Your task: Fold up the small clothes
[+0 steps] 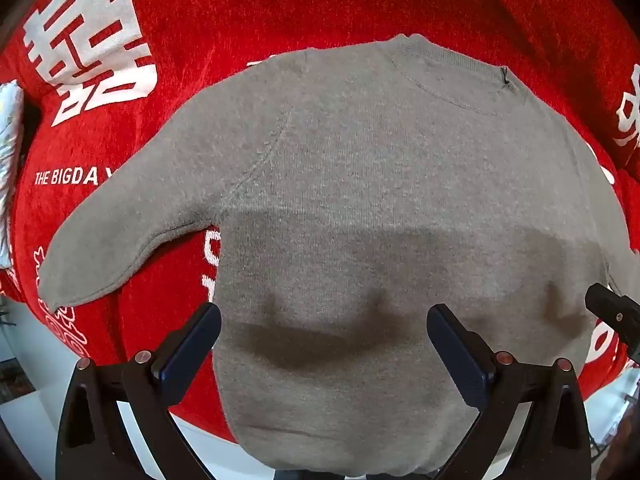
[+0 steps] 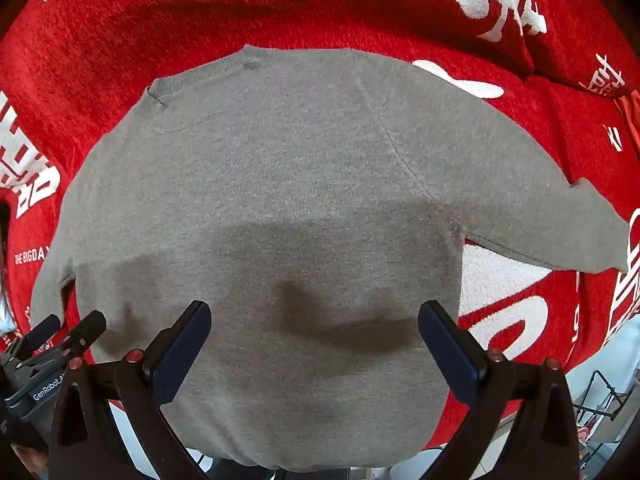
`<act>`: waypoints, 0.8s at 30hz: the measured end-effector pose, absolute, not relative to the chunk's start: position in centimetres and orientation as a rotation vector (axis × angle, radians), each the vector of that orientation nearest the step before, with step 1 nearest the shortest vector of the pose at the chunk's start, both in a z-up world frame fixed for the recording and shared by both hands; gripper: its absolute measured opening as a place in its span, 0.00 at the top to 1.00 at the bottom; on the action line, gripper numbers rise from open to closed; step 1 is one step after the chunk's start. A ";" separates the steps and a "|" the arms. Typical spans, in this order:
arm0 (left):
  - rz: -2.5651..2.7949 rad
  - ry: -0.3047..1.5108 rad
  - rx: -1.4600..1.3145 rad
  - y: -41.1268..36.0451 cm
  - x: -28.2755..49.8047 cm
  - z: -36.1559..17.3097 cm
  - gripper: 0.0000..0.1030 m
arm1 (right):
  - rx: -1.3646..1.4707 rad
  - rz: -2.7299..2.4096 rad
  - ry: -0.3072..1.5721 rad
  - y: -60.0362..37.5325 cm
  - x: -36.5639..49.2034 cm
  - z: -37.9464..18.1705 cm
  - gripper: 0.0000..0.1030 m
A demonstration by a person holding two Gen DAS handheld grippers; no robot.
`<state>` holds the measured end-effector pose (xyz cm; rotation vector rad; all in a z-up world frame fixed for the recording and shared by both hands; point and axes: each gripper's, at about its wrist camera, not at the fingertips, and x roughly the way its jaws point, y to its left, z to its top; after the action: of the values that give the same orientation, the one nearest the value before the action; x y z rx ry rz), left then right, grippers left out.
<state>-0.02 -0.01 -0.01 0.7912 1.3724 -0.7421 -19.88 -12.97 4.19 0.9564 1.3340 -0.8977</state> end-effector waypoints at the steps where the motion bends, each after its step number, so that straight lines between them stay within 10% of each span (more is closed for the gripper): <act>1: -0.740 1.375 0.787 -0.1 0.0 0.0 0.00 | 0.957 -0.898 1.334 -13.0 -19.9 4.2 0.00; 24: -0.736 1.366 0.795 0.4 0.6 -0.2 0.00 | 0.961 -0.902 1.332 -12.8 -19.4 4.1 0.00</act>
<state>0.64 0.45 -0.19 0.7950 1.3658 -0.7359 -19.36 -12.83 4.07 0.9612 1.3315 -0.9020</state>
